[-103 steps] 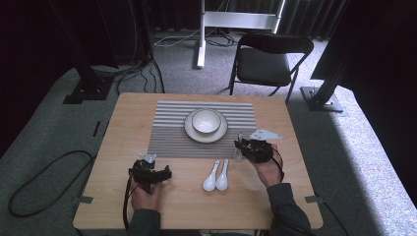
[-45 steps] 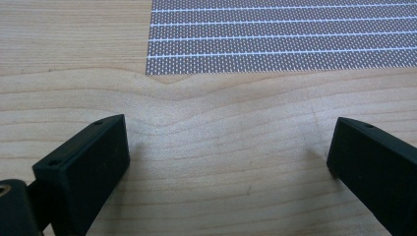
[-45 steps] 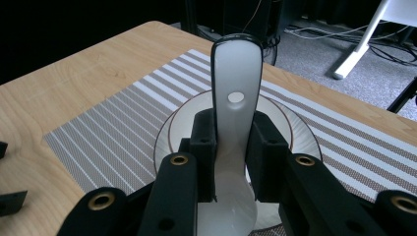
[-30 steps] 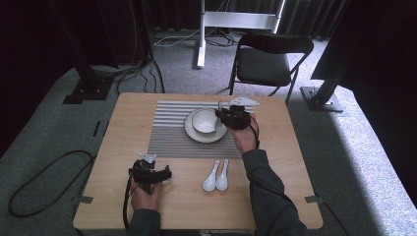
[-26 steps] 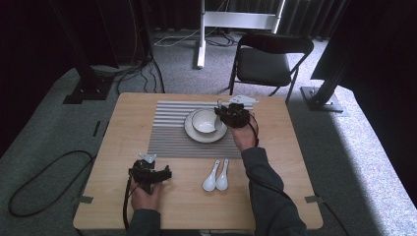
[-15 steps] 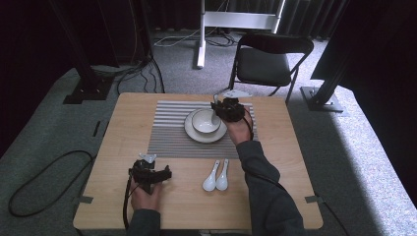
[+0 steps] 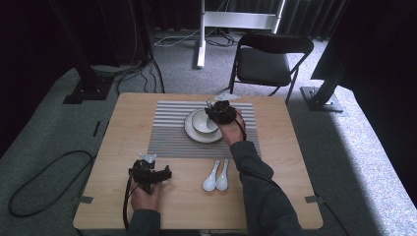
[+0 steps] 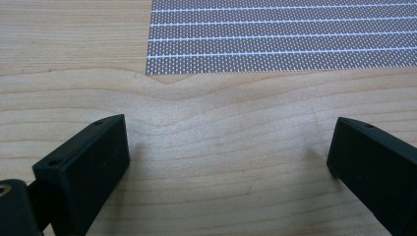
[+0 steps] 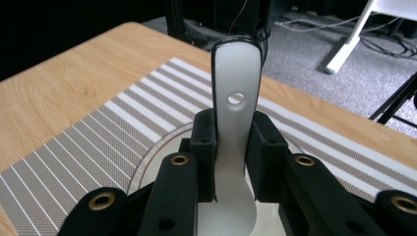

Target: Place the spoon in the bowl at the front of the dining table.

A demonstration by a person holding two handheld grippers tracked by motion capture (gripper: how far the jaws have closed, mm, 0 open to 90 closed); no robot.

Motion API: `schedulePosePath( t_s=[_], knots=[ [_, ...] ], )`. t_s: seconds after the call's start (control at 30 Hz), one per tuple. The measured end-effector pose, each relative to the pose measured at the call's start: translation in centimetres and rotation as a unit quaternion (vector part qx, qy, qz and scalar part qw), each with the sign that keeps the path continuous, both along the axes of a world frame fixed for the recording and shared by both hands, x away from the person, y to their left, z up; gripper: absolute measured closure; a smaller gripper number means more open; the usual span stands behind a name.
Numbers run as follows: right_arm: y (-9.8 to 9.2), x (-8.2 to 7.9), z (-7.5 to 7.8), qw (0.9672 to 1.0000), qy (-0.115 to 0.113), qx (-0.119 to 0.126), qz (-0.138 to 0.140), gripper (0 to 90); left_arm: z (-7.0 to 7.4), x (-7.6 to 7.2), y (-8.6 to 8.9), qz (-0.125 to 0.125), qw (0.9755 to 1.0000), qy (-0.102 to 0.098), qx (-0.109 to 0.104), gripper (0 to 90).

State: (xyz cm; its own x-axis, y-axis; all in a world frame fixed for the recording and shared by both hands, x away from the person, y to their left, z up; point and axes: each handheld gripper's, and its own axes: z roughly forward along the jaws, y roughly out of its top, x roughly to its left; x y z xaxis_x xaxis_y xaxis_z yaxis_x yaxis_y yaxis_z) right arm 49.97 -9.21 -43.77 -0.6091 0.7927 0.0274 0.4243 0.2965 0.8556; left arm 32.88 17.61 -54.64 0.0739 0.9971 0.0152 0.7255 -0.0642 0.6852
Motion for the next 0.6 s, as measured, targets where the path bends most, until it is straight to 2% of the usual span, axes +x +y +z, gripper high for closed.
schedulePosePath(
  t_s=[0.23,0.6],
  knots=[
    [0.52,0.34,-0.87,0.9999,0.009,-0.005,0.009,75.4,0.0,0.0,0.0,0.0,1.0,0.0,0.0,2.6],
    [0.75,0.43,-0.54,0.9999,0.004,-0.005,0.008,75.4,-0.03,0.01,-0.02,0.001,1.0,-0.002,-0.001,2.6]
  ],
)
